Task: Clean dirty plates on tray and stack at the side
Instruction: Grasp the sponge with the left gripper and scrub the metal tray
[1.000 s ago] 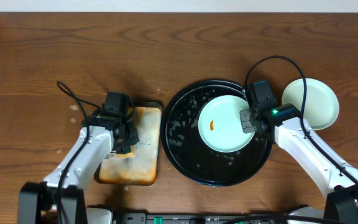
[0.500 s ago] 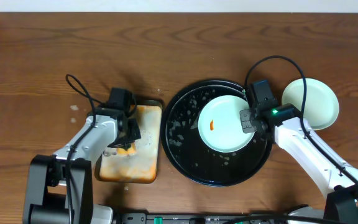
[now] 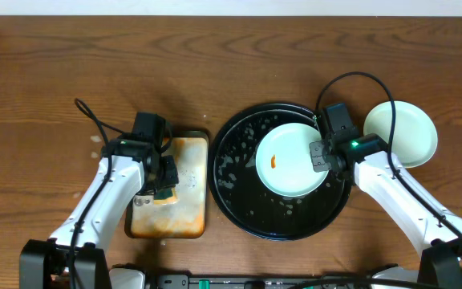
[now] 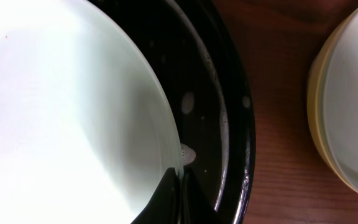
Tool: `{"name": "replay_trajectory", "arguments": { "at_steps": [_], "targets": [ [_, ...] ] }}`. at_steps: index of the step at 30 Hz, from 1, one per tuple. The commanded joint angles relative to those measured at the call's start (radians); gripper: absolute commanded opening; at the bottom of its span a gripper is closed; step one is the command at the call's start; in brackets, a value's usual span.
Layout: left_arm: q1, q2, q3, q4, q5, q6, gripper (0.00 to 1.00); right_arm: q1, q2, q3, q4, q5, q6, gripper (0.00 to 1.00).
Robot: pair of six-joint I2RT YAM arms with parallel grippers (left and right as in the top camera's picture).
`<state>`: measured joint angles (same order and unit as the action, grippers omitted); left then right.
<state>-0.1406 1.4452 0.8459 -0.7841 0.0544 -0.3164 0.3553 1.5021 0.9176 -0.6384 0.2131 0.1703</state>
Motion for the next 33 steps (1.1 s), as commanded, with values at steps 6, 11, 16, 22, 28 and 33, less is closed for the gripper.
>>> {"name": "replay_trajectory", "arguments": {
  "at_steps": [6,11,16,22,28,33],
  "targets": [
    [-0.001,0.068,-0.120,0.139,-0.092,-0.035,0.36,-0.006,-0.002,0.013,-0.001,-0.001,-0.015,0.01],
    [-0.001,0.130,-0.130,0.213,-0.050,-0.034,0.14,-0.006,-0.002,0.013,-0.001,-0.001,-0.014,0.01],
    [-0.001,0.136,-0.120,0.214,0.032,0.000,0.07,-0.006,-0.002,0.013,-0.001,-0.001,-0.015,0.01],
    [-0.001,0.062,-0.023,0.081,0.074,0.010,0.08,-0.002,-0.002,0.013,0.000,-0.001,-0.014,0.01],
    [-0.001,-0.037,-0.002,0.032,0.073,0.010,0.29,-0.002,-0.002,0.013,-0.001,-0.001,-0.014,0.01],
    [-0.001,-0.036,-0.019,0.026,0.051,0.043,0.40,-0.001,-0.002,0.013,0.000,-0.001,-0.014,0.01]
  ]
}}
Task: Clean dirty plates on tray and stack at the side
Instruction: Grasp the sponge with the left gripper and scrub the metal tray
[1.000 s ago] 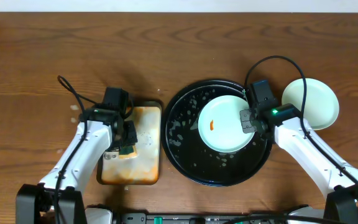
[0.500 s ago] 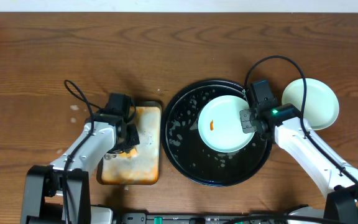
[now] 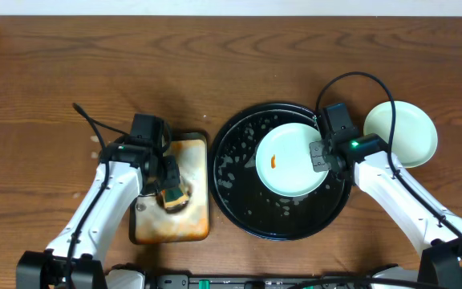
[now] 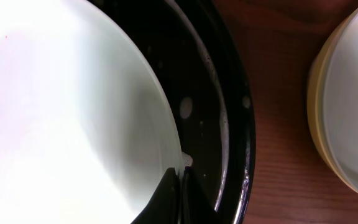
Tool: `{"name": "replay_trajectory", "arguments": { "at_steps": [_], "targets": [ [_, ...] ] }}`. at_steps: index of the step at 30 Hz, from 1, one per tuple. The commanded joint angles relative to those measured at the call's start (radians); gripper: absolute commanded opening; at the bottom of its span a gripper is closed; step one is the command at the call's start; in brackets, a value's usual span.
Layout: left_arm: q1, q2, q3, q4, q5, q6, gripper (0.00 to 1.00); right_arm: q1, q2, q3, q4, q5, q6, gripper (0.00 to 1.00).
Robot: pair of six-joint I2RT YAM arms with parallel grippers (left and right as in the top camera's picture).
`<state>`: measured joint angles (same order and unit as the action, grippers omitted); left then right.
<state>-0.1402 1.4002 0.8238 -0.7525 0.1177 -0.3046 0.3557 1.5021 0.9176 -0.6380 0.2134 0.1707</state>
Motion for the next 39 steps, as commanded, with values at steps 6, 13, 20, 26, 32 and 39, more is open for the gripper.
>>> {"name": "replay_trajectory", "arguments": {
  "at_steps": [6,13,20,26,32,39],
  "targets": [
    [-0.001,0.057,-0.032,0.010,-0.063,0.031,0.40,-0.002,-0.002,0.013,-0.001,-0.002,-0.015,0.01],
    [-0.001,0.112,-0.032,0.019,-0.063,0.031,0.41,-0.002,-0.002,0.013,-0.001,-0.002,-0.015,0.01],
    [-0.001,0.123,-0.033,0.032,-0.063,0.031,0.41,-0.002,-0.002,0.013,-0.001,-0.002,-0.015,0.01],
    [-0.001,0.123,-0.033,0.040,-0.111,0.031,0.41,-0.002,-0.002,0.013,-0.001,-0.002,-0.015,0.01],
    [-0.002,0.123,-0.035,0.043,-0.108,-0.014,0.41,-0.002,-0.002,0.013,-0.001,-0.009,-0.015,0.01],
    [-0.001,0.113,0.004,-0.027,-0.057,-0.048,0.40,-0.001,-0.002,0.013,-0.005,-0.008,-0.015,0.01]
  ]
}}
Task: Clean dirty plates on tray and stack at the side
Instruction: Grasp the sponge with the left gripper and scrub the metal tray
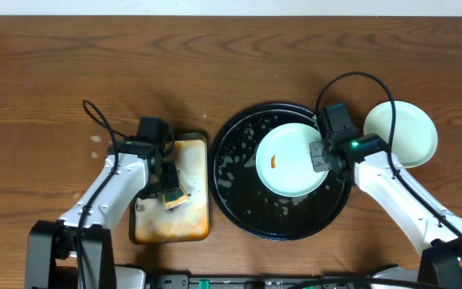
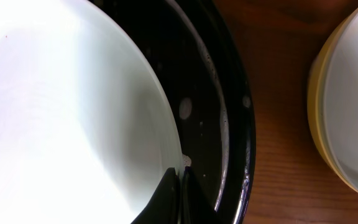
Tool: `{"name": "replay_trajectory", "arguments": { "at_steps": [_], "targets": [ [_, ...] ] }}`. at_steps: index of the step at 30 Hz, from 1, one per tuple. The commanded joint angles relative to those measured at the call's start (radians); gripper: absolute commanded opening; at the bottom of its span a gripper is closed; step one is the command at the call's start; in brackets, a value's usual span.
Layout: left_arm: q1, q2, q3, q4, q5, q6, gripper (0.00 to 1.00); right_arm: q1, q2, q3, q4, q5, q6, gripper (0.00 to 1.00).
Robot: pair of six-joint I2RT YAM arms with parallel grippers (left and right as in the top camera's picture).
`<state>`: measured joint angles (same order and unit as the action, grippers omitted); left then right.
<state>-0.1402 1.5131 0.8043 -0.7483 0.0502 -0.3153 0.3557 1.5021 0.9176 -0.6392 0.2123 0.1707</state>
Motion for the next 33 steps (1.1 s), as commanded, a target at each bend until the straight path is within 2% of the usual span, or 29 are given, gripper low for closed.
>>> {"name": "replay_trajectory", "arguments": {
  "at_steps": [1,5,9,24,26,30,33],
  "targets": [
    [-0.001,-0.005,0.039,-0.052,0.010,-0.051,0.40,-0.001,-0.002,0.013,-0.003,-0.007,-0.015,0.01],
    [-0.001,-0.040,0.097,-0.118,0.017,-0.081,0.40,-0.001,-0.002,0.013,-0.003,-0.007,-0.015,0.01],
    [-0.003,-0.060,0.097,-0.117,0.016,-0.143,0.40,-0.001,-0.002,0.013,-0.003,-0.007,-0.015,0.01],
    [-0.053,0.068,-0.009,0.049,0.017,-0.131,0.40,-0.001,-0.002,0.013,-0.003,-0.007,-0.015,0.01],
    [-0.070,0.082,-0.009,0.062,0.017,-0.130,0.33,-0.001,-0.002,0.013,-0.001,-0.008,-0.014,0.01],
    [-0.087,0.087,-0.008,0.067,0.016,-0.131,0.13,-0.001,-0.002,0.013,0.000,-0.008,-0.015,0.01],
    [-0.085,0.086,-0.006,0.060,0.013,-0.130,0.08,-0.001,-0.002,0.013,0.000,-0.012,-0.014,0.01]
  ]
}}
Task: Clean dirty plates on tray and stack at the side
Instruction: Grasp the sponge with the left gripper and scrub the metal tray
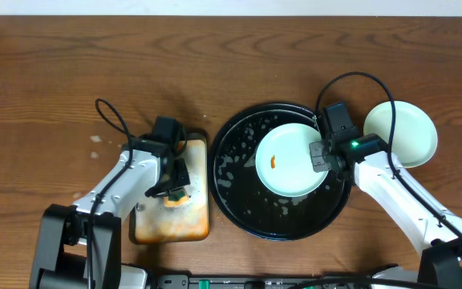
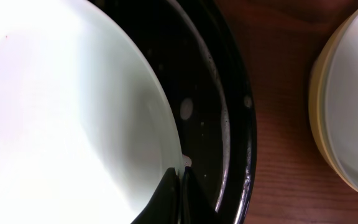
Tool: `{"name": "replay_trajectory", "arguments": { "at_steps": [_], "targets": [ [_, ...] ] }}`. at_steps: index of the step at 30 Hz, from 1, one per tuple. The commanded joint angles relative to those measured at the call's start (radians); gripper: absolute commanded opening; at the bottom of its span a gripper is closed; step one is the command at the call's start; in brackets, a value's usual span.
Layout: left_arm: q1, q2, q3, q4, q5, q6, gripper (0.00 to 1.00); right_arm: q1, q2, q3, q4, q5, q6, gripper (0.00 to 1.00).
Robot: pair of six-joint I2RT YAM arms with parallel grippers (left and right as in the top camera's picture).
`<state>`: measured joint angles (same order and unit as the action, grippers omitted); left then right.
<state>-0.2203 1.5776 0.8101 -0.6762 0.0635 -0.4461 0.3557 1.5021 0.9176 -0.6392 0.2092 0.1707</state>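
Note:
A white plate (image 1: pixel 291 158) with a small orange smear (image 1: pixel 273 160) lies in the round black tray (image 1: pixel 239 193), which is flecked with foam. My right gripper (image 1: pixel 321 154) is shut on the plate's right rim. In the right wrist view the fingertips (image 2: pixel 180 177) pinch the plate's edge (image 2: pixel 166 124) inside the tray wall (image 2: pixel 241 124). My left gripper (image 1: pixel 173 183) is shut on a yellow-green sponge (image 1: pixel 176 195) over a stained rectangular dish (image 1: pixel 191 221).
One clean white plate (image 1: pixel 407 132) sits on the wooden table to the right of the tray, and it also shows in the right wrist view as a clean plate (image 2: pixel 347 106). Cables loop above both arms. Bare wood lies at the far side.
My left arm has shifted a little to the right, and the sponge now sits nearer the dish's right side. The right gripper and the plate have not moved.
The left gripper held the sponge at the left part of the stained dish. It then stood nearer the dish's middle, and the dish had shifted slightly. Now the sponge is towards its right side. The right gripper has stayed shut on the plate's rim throughout.

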Motion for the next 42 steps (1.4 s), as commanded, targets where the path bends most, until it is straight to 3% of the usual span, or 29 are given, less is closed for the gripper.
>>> {"name": "replay_trajectory", "arguments": {
  "at_steps": [1,3,8,13,28,42],
  "targets": [
    [-0.005,0.021,-0.009,-0.018,-0.001,0.003,0.08,-0.001,-0.002,0.013,0.000,-0.009,-0.015,0.01],
    [-0.005,0.019,0.003,-0.035,-0.001,0.011,0.10,-0.001,-0.002,0.013,0.000,-0.009,-0.015,0.01],
    [-0.005,0.015,0.046,-0.077,-0.001,0.037,0.36,-0.001,-0.002,0.013,-0.003,-0.008,-0.015,0.01],
    [-0.005,-0.009,0.107,-0.156,-0.004,0.058,0.46,-0.001,-0.002,0.013,-0.005,-0.009,-0.015,0.01],
    [-0.006,-0.096,0.150,-0.235,-0.004,0.060,0.48,-0.001,-0.002,0.013,-0.005,-0.009,-0.015,0.01],
    [-0.006,-0.094,0.123,-0.188,-0.005,0.060,0.52,-0.001,-0.002,0.013,-0.005,-0.009,-0.015,0.01]
  ]
}}
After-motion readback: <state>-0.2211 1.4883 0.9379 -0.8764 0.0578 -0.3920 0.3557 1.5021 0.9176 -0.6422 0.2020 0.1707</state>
